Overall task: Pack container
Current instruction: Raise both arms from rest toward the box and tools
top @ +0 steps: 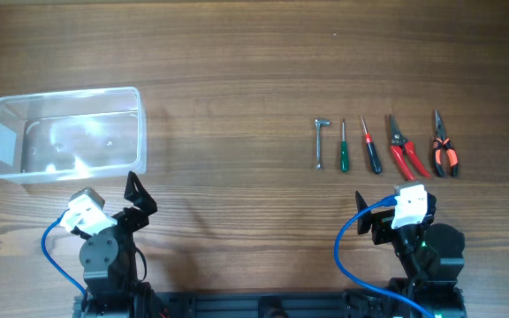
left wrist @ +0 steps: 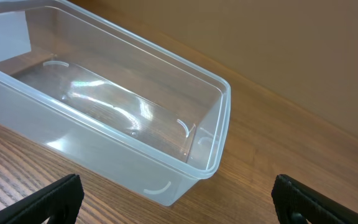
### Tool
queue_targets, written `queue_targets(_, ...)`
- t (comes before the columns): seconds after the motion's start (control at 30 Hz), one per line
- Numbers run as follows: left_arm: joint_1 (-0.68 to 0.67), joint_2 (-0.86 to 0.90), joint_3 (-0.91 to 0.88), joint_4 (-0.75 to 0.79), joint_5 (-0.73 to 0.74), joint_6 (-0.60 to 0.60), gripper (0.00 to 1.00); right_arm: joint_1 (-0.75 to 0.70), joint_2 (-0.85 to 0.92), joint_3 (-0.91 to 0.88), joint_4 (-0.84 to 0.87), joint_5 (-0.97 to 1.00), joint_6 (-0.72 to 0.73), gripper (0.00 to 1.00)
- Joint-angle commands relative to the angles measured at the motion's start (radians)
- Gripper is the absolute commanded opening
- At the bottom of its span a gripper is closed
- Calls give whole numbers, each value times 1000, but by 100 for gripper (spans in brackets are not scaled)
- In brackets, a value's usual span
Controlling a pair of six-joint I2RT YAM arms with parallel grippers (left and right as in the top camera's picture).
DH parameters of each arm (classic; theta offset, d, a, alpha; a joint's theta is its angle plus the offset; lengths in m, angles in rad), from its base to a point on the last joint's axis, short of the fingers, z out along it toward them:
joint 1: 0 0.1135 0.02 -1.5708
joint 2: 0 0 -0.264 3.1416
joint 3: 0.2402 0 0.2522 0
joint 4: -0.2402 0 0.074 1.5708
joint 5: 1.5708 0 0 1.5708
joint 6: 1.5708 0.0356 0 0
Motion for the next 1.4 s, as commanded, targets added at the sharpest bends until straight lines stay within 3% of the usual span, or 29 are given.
queue_targets(0.0,-8,4,-6,6,2,2,100,2,-7,-3,3,-5,-13,100)
queue_targets(0.47,-8,4,-6,10,7,0,100,2,-7,-3,8,-6,-8,100)
queue_targets(0.63,-8,14,21,16,54,-10,100,2,-7,-2,193,43,133,100)
queue_targets(0.77,-8,89,110,67,-30,-29,100,2,25,9,344,148,364,100)
queue_targets(0.9,-8,318,293,78,-78,-1,99,2,188,70,378,131,519,100)
queue_targets(1.03,-8,653,559,43,-71,84,100,2,451,226,373,69,510,100)
queue_targets(1.17,-8,958,852,-76,-50,84,100,1,709,459,299,37,506,100)
queue_targets(1.37,-8,1261,1171,-250,61,84,100,-1,1109,945,50,-16,287,100)
